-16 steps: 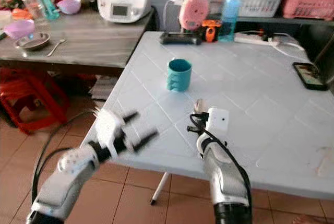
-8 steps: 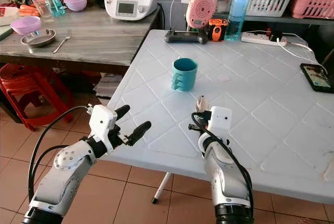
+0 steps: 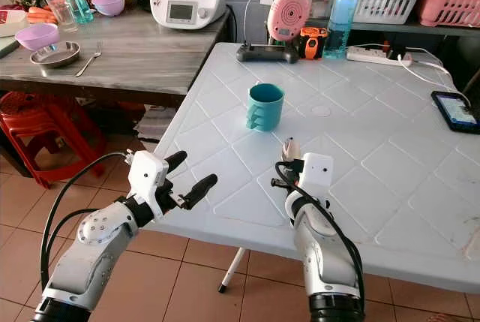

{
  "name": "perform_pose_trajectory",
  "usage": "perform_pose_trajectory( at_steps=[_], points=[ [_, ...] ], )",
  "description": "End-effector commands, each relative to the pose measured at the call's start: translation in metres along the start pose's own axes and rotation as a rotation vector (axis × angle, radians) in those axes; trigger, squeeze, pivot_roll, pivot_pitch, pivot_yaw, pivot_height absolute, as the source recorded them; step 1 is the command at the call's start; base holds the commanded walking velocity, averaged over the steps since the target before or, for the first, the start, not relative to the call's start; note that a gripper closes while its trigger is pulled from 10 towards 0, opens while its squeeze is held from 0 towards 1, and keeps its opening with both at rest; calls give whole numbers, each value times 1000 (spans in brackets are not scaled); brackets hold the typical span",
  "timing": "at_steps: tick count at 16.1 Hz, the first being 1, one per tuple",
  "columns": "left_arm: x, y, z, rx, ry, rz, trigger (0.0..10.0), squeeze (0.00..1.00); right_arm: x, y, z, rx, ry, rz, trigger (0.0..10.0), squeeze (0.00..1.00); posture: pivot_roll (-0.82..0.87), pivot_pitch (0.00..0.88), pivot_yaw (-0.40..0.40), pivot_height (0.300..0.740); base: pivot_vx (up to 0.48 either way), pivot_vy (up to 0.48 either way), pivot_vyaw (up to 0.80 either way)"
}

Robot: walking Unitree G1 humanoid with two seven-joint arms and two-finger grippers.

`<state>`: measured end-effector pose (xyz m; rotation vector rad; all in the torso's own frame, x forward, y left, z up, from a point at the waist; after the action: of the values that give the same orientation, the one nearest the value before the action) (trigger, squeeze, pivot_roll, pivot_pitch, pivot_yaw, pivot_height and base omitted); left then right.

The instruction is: Setting the table

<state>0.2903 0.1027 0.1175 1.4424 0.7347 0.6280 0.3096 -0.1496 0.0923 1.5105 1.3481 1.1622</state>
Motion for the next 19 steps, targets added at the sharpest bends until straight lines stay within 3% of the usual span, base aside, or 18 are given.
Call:
perform_pose_trajectory(
  at_steps=[1, 2, 6, 9, 15, 19],
  points=[
    [26, 3, 5, -29, 227, -34, 10000, 0, -8, 35, -19, -205, -62, -67, 10000, 0, -34, 2, 31, 740, 0, 0, 0],
    [33, 4, 7, -37, 294, -56, 10000, 0, -12, 46, -28, -272, -89, -91, 10000, 0, -34, 2, 31, 740, 0, 0, 0],
    [34, 6, 10, -44, 300, -59, 10000, 0, -14, 48, -28, -278, -100, -89, 10000, 0, -38, 0, 34, 740, 0, 0, 0],
    [34, 4, 13, -47, 313, -67, 10000, 0, -13, 48, -31, -283, -104, -89, 10000, 0, -37, 0, 36, 740, 0, 0, -685],
    [34, 4, 13, -49, 314, -58, 10000, 0, -10, 47, -30, -282, -100, -84, 10000, 0, -36, 0, 44, 740, 0, 324, -800],
    [33, 4, 13, -48, 309, -49, 10000, 0, -10, 47, -30, -287, -99, -88, 10000, 0, -34, 3, 45, 740, 0, 379, -247]
  ],
)
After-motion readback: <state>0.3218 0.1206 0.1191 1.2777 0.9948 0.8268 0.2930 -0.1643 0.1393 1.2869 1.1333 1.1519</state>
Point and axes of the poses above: a point about 5 cm out from each wrist's last joint towards the gripper, its own z axis pointing out of the wrist towards the gripper, its own y axis along the axis of the wrist's last joint, x = y × z, the point moved 1 cm from there along z, pointing out of the wrist towards the gripper, and after that the axes turned 4 degrees about -z, right-handed, at the moved point
